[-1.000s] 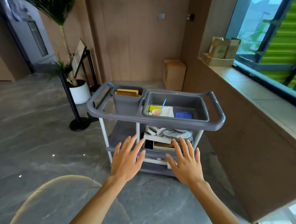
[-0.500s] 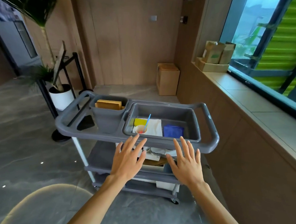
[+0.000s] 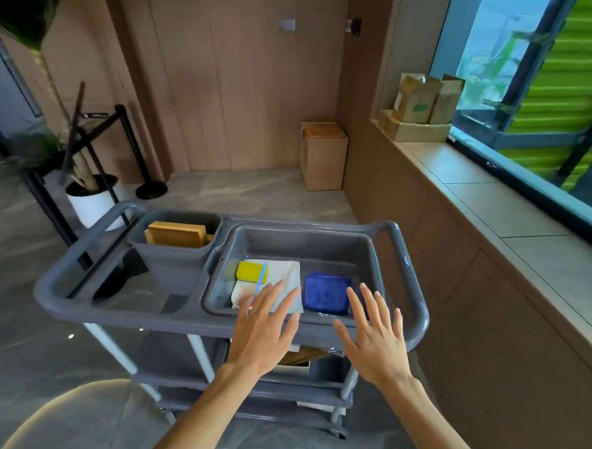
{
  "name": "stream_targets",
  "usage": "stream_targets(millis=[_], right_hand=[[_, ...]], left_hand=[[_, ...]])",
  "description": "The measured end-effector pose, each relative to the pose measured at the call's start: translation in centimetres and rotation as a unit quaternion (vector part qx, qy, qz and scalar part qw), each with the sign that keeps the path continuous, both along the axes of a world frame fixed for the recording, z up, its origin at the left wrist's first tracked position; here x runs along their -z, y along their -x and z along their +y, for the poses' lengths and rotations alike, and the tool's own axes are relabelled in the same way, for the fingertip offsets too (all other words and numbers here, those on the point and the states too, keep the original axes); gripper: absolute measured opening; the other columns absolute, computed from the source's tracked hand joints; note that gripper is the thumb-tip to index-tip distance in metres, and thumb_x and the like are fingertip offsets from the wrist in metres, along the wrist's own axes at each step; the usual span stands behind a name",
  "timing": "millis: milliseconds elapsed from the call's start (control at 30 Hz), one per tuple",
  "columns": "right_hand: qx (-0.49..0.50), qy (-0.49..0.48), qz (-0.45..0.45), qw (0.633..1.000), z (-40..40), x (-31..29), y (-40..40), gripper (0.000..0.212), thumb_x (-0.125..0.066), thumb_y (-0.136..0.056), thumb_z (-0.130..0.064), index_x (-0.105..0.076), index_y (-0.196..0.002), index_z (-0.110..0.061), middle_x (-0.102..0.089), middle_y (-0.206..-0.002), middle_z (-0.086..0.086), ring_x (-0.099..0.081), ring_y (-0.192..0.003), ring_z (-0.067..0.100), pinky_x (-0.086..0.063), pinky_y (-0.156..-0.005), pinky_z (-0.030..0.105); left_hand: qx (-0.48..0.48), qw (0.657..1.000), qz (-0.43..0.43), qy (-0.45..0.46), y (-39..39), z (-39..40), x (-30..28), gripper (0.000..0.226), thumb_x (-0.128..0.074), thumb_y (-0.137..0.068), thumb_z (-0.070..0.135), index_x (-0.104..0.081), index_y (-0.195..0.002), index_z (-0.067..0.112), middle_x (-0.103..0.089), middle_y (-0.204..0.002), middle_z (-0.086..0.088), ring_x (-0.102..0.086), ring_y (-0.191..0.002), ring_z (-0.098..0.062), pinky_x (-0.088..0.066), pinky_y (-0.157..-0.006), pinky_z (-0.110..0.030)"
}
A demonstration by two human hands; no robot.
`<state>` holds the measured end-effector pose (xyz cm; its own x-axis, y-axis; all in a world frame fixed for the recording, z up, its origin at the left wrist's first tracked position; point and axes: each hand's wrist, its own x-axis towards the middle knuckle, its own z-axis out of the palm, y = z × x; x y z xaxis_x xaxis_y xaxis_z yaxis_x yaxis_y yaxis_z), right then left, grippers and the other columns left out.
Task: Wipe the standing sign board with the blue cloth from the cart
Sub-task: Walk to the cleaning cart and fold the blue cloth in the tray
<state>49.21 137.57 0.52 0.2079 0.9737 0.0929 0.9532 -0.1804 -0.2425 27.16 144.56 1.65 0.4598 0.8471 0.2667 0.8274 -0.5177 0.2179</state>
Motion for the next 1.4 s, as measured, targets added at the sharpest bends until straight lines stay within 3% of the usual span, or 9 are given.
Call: stream_targets(millis=[233, 400, 567, 767, 1000, 1267, 1400], right_hand=[[0.03, 0.012, -0.008, 0.999, 7.7, 2.2, -2.0, 0.072, -0.009, -0.095, -0.07, 0.007, -0.158, -0.038, 0.01, -0.169, -0.007, 0.01, -0.156, 0.019, 0.005, -0.124, 0.054], [0.046, 0.031, -0.01, 0.998, 13.2, 3.7, -1.9, 0.073, -0.006, -0.095, -0.07, 0.007, -0.158, -0.037, 0.008, -0.169, -0.006, 0.011, -0.156, 0.019, 0.007, -0.123, 0.051], [0.055, 0.048, 0.009, 0.997, 16.7, 5.0, -2.3, 0.073, -0.007, -0.094, -0.071, 0.006, -0.158, -0.037, 0.007, -0.17, -0.006, 0.009, -0.156, 0.019, 0.003, -0.125, 0.051], [0.05, 0.05, 0.031, 0.997, 19.6, 7.2, -4.2, 0.062, -0.023, -0.099, -0.065, -0.011, -0.156, -0.043, -0.014, -0.168, -0.008, -0.01, -0.156, 0.017, -0.012, -0.125, 0.047], [0.015, 0.077, 0.048, 0.996, 22.6, 9.5, -7.2, 0.062, -0.037, -0.1, -0.059, -0.022, -0.156, -0.037, -0.024, -0.166, -0.007, -0.024, -0.153, 0.018, -0.026, -0.123, 0.042], [0.0, 0.097, 0.092, 0.991, 23.9, 12.8, -10.8, 0.051, -0.054, -0.099, -0.045, -0.046, -0.147, -0.03, -0.048, -0.15, -0.001, -0.044, -0.139, 0.018, -0.049, -0.105, 0.038], [0.008, 0.109, 0.133, 0.985, 24.8, 14.5, -11.3, 0.051, -0.06, -0.097, -0.039, -0.05, -0.144, -0.023, -0.055, -0.137, 0.0, -0.05, -0.127, 0.019, -0.055, -0.095, 0.035]], left_hand=[[0.028, 0.999, -0.012, 0.016, -2.1, 8.2, 3.3, 0.049, -0.034, -0.102, 0.042, -0.043, -0.149, 0.033, -0.04, -0.158, 0.0, -0.037, -0.144, -0.02, -0.038, -0.111, -0.047], [0.051, 0.998, 0.001, 0.041, -3.1, 14.5, 5.3, 0.05, -0.031, -0.103, 0.042, -0.036, -0.152, 0.034, -0.031, -0.162, 0.003, -0.031, -0.147, -0.018, -0.028, -0.118, -0.046], [0.085, 0.995, 0.016, 0.052, -3.9, 18.9, 7.0, 0.05, -0.033, -0.103, 0.041, -0.035, -0.153, 0.035, -0.033, -0.161, 0.001, -0.033, -0.146, -0.02, -0.031, -0.116, -0.045], [0.101, 0.992, -0.006, 0.076, -6.3, 22.0, 9.8, 0.05, -0.054, -0.099, 0.03, -0.046, -0.148, 0.025, -0.045, -0.154, -0.007, -0.044, -0.139, -0.028, -0.041, -0.111, -0.043], [0.067, 0.99, -0.002, 0.123, -8.7, 23.6, 12.3, 0.049, -0.05, -0.101, 0.032, -0.043, -0.15, 0.028, -0.04, -0.157, -0.005, -0.039, -0.143, -0.025, -0.04, -0.112, -0.042], [0.022, 0.989, -0.02, 0.145, -11.3, 25.0, 16.3, 0.043, -0.07, -0.09, 0.025, -0.063, -0.133, 0.023, -0.065, -0.131, -0.007, -0.063, -0.117, -0.025, -0.055, -0.089, -0.036], [0.013, 0.984, -0.027, 0.177, -12.4, 25.7, 18.2, 0.042, -0.07, -0.091, 0.027, -0.064, -0.132, 0.024, -0.065, -0.13, -0.005, -0.061, -0.117, -0.021, -0.054, -0.09, -0.032]])
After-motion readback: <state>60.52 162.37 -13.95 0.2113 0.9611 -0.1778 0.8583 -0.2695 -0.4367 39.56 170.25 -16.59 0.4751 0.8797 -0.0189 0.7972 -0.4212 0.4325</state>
